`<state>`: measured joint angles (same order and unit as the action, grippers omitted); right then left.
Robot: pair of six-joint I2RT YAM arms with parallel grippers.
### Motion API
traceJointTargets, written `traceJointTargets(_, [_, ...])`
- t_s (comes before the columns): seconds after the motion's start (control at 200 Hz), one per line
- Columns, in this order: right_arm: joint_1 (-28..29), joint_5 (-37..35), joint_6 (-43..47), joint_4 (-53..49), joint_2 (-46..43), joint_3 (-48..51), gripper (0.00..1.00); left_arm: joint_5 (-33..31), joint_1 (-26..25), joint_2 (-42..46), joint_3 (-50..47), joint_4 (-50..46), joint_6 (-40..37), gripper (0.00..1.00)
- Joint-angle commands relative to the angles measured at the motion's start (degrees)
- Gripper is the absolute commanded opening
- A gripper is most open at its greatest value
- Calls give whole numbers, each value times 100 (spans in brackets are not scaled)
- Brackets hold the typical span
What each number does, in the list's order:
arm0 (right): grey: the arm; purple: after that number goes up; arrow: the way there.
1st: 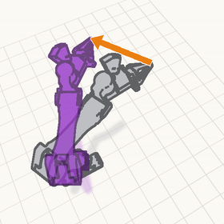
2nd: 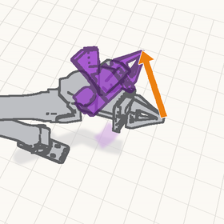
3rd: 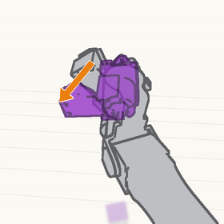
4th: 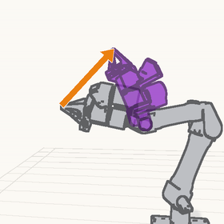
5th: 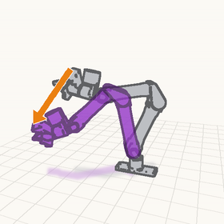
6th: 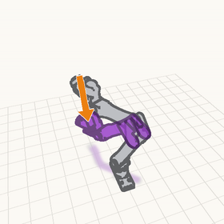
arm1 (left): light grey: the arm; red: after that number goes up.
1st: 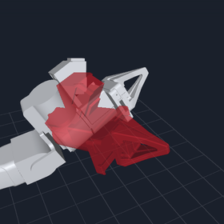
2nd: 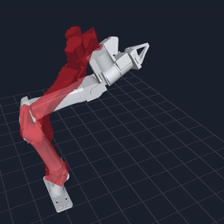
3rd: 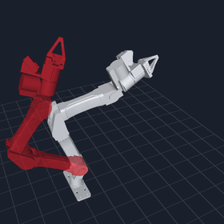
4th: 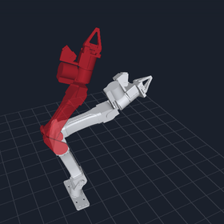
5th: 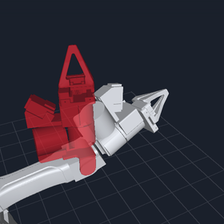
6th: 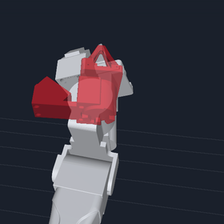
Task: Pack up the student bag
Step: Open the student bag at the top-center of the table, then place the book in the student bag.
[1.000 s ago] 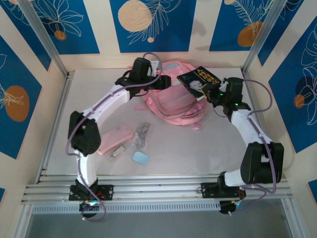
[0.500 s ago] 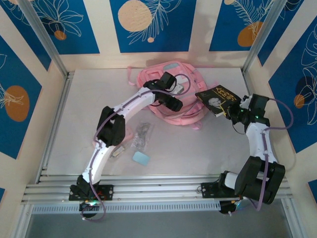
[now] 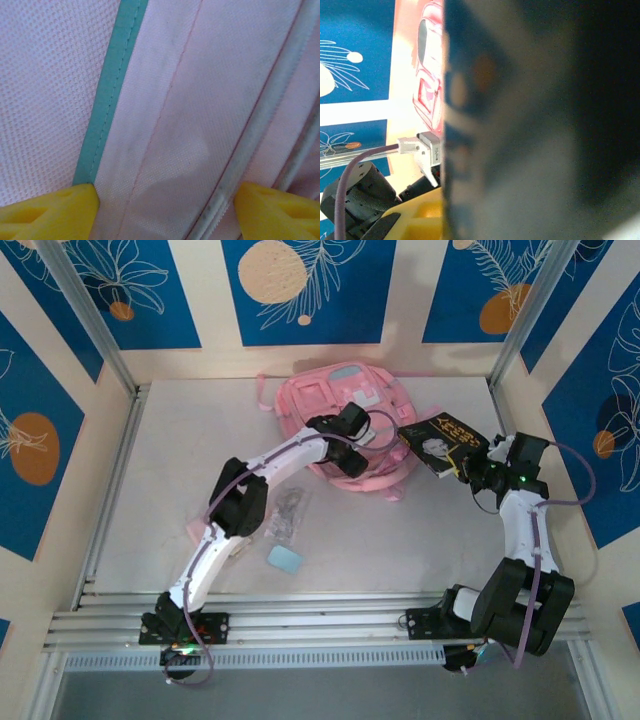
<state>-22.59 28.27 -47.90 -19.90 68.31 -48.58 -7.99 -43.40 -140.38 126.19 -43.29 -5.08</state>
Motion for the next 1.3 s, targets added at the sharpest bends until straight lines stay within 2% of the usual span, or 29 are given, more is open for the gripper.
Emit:
traceJointTargets(0.0, [-85, 303, 206, -18, -339, -149, 0, -1282, 171, -399, -74, -13, -55, 75])
traceJointTargets(0.09, [-137, 255, 254, -118, -413, -159, 0, -821, 181, -447, -24, -36, -53, 73])
traceJointTargets(0.145, [-171, 258, 255, -137, -441, -157, 0, -601, 188, -534, 35, -115, -37, 68])
traceJointTargets(0.3, [-236, 276, 220, -162, -528, -161, 0, -380, 223, -669, 78, -301, 36, 38])
traceJointTargets(0.385, [-253, 262, 244, -192, -582, -164, 0, -92, 278, -620, 72, -327, 86, 15])
traceJointTargets(0.415, [-263, 253, 256, -211, -598, -174, 0, 57, 285, -586, 76, -329, 98, 0])
traceJointTargets(0.53, [-302, 222, 292, -259, -658, -180, 0, 626, 297, -245, 74, -360, 233, 0])
traceJointTargets(0.675, [-526, 75, 387, -392, -855, -235, 0, 1349, 357, 372, 81, -339, 806, 0])
traceJointTargets(0.845, [-906, -58, 539, -600, -1064, -315, 0, 2359, 657, 912, 121, -87, 1614, 0])
traceJointTargets(1.005, [-916, 117, 505, -513, -1070, -202, 0, 3418, 1009, 1034, 262, 397, 2501, 0])
traceJointTargets(1.11, [-636, 247, 150, 6, -1066, 62, 0, 3895, 1164, 1071, 300, 872, 3062, 0])
traceJointTargets(1.295, [638, -426, -504, 1082, -684, 292, 0, 4397, 1194, 1032, 686, 1269, 3733, 0])
